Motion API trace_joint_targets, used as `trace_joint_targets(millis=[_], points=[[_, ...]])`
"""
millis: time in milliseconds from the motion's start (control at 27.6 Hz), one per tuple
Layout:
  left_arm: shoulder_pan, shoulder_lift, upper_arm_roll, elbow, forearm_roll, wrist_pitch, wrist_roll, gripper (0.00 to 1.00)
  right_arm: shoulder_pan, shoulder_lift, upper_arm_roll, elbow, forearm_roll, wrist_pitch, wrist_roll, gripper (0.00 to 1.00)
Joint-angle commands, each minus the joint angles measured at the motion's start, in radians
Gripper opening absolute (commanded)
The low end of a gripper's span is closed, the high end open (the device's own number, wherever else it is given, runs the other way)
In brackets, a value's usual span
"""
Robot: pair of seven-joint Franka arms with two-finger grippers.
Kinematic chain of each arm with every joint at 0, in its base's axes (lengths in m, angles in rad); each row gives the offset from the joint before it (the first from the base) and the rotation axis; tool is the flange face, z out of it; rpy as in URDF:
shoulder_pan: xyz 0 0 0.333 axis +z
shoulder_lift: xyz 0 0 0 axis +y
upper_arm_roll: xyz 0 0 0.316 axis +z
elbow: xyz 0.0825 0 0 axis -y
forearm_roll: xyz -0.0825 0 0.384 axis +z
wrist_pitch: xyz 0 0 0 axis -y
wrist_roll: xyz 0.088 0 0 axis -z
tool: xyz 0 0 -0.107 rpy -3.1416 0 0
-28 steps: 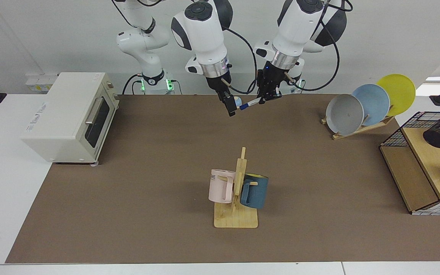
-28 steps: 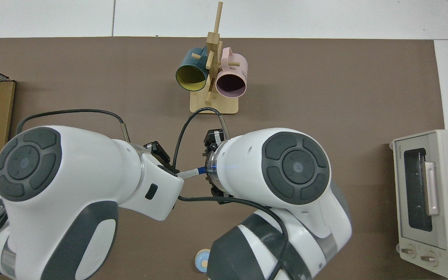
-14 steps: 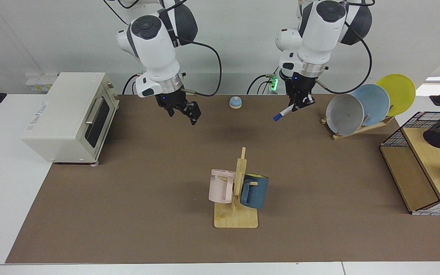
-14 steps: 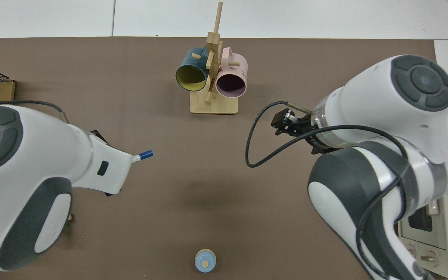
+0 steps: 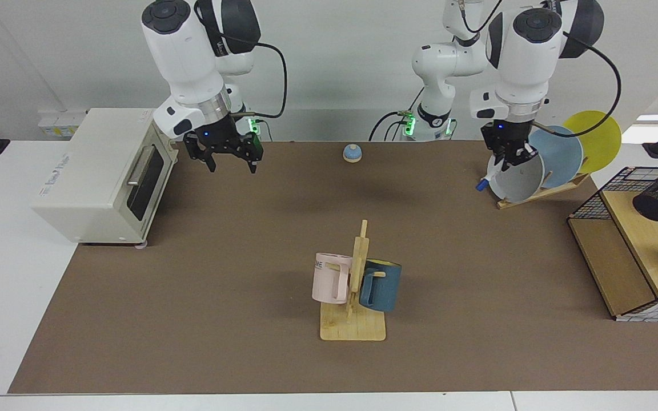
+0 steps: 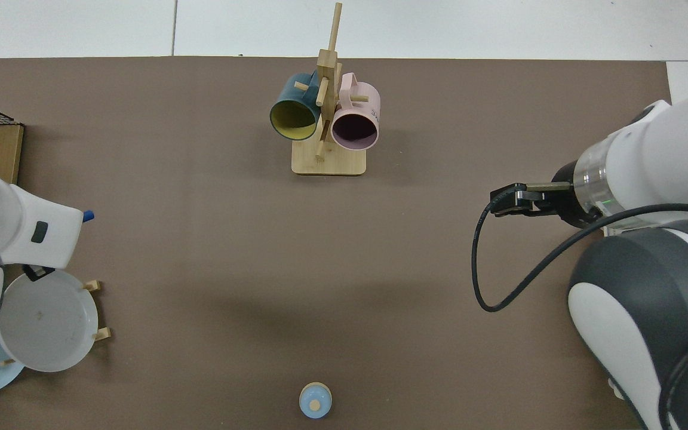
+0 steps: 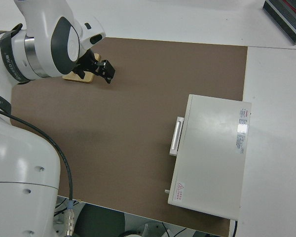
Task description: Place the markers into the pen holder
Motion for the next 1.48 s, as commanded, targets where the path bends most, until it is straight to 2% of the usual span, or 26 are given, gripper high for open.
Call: trace_joint_targets(millis=[0,181,398,543,760,1194,1447], points=[[0.028,-0.022,-0.001,0.022,0.135,-0.003,0.011,0.0,-0.013,-0.007,0.01,0.01,-0.039,-0.02,-0.107,1.0],[0.029,-0.022,0.007,0.07,0.256,-0.009,0.073,0.0,-0.044,-0.007,0.01,0.011,-0.048,-0.034,-0.18,1.0],[0.029,-0.014,0.057,0.126,0.421,0.008,0.252,0.0,-0.053,0.0,0.01,0.031,-0.05,-0.04,-0.198,1.0],[0.029,0.015,0.115,0.183,0.463,0.02,0.384,0.0,-0.061,0.004,0.01,0.054,-0.05,-0.06,-0.213,1.0],[0.029,0.021,0.166,0.188,0.578,0.088,0.482,0.0,-0.064,0.005,0.01,0.06,-0.042,-0.071,-0.21,1.0],[0.031,0.058,0.258,0.177,0.742,0.151,0.62,0.0,-0.088,-0.007,0.008,0.048,-0.027,-0.065,-0.196,1.0],[0.048,0.096,0.292,0.174,0.744,0.181,0.659,0.0,-0.081,-0.007,0.01,0.048,-0.027,-0.06,-0.196,1.0]])
